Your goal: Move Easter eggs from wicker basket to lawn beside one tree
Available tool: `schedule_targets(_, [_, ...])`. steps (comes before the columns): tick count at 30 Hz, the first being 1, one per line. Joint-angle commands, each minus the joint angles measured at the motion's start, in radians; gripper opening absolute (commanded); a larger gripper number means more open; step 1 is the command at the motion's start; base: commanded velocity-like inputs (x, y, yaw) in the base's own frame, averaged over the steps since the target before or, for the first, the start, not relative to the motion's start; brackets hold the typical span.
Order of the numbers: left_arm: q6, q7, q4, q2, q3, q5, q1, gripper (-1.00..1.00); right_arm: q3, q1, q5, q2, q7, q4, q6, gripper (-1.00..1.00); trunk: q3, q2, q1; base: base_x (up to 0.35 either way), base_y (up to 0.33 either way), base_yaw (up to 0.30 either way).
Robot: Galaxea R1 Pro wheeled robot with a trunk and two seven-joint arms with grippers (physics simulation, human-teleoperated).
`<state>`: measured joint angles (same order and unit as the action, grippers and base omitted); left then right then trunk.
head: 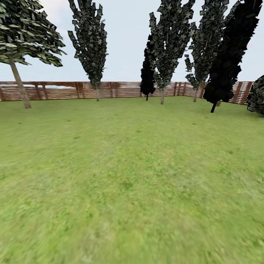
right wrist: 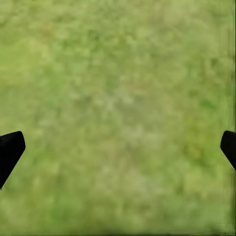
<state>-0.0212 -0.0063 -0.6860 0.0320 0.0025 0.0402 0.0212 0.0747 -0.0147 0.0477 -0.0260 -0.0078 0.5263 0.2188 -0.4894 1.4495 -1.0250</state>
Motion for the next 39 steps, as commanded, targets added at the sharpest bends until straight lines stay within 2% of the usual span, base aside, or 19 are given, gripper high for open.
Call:
schedule_targets(1, [-0.001,-0.004,-0.001,0.0,-0.001,0.004,0.0,1.0,-0.001,-0.001,0.005,0.0,-0.001,-0.001,0.004,1.0,-0.001,0.0,0.0,0.0,0.0,-0.275])
schedule_targets(21, [0.002,-0.004,-0.001,0.0,0.0,0.002,0.0,1.0,0.002,-0.001,0.006,0.0,-0.004,0.0,0.011,1.0,-0.001,0.0,0.0,0.0,0.005,-0.274])
schedule_targets(29, [0.007,-0.005,-0.001,0.0,-0.001,0.004,0.0,1.0,0.001,-0.001,0.01,0.0,-0.004,0.0,0.011,1.0,-0.001,0.0,0.0,0.014,0.256,-0.264])
schedule_targets(39, [0.004,-0.004,0.011,0.0,-0.001,0.007,0.0,1.0,-0.003,-0.001,0.006,0.001,-0.003,-0.002,0.008,1.0,-0.001,0.0,0.0,0.171,0.244,-0.204])
